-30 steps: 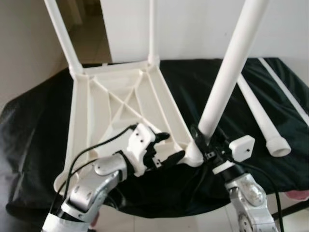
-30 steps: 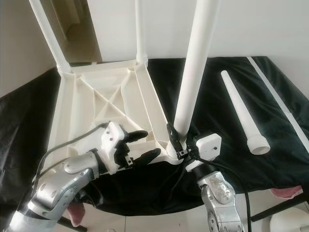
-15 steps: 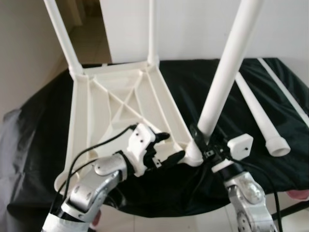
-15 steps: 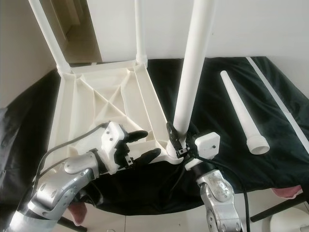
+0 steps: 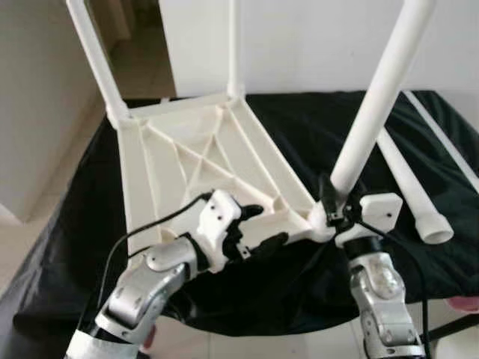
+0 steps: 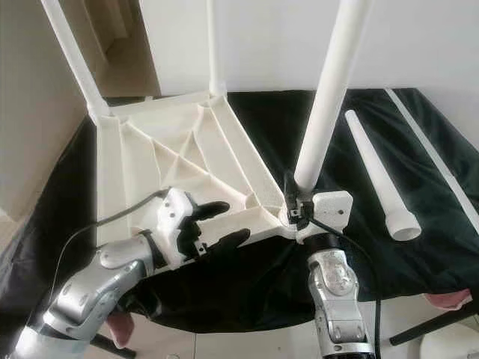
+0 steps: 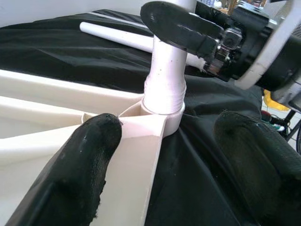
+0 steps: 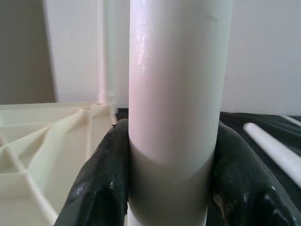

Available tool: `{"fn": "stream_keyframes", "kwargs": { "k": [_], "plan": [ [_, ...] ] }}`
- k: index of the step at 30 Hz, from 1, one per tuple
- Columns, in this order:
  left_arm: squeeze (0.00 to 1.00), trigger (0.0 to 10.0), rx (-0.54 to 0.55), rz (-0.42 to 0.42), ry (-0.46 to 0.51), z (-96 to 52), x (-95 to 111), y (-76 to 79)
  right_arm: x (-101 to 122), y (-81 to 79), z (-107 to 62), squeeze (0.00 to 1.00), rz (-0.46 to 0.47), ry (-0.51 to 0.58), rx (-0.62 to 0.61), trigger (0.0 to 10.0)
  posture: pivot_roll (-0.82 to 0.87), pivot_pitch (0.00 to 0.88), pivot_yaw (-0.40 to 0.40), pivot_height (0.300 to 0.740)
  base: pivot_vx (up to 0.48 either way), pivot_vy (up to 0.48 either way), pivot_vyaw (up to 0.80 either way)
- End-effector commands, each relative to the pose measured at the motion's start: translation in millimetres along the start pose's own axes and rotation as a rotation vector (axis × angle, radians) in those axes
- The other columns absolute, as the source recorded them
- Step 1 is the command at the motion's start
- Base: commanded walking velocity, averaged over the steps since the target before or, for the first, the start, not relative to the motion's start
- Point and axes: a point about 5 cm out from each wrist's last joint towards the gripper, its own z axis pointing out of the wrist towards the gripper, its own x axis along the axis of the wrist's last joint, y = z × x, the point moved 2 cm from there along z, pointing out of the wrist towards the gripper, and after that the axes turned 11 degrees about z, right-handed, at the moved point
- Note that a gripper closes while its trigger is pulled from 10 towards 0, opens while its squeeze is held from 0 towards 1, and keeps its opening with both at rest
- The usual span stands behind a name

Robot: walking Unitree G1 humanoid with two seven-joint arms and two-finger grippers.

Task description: Building children table

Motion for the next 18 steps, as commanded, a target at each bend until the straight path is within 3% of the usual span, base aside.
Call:
{"fn": "stream_keyframes", "kwargs": {
  "k": [1,10,12,18],
  "plan": [
    [0.00,10.0,-0.053,0.015,0.016,-0.1,5.8,2.2,-31.4,31.2,-15.0,0.00,-0.051,-0.153,-0.180,10.0,-0.04,0.062,0.018,0.740,0.000,0.000,0.00],
    [0.00,10.0,-0.059,0.015,0.018,1.1,5.3,3.3,-33.1,51.4,-13.8,0.00,-0.081,-0.127,-0.412,10.0,-0.04,0.051,0.016,0.740,0.000,0.000,0.00],
    [0.00,10.0,-0.059,0.015,0.018,1.1,5.3,3.3,-33.1,51.4,-13.8,0.00,-0.081,-0.127,-0.412,10.0,-0.04,0.051,0.016,0.740,0.000,0.000,0.00],
    [0.00,10.0,-0.069,0.017,0.022,2.6,5.9,4.1,-35.6,69.5,-19.2,0.00,-0.086,-0.111,-0.599,10.0,-0.04,0.040,0.017,0.740,0.000,0.000,0.00]
  ]
}}
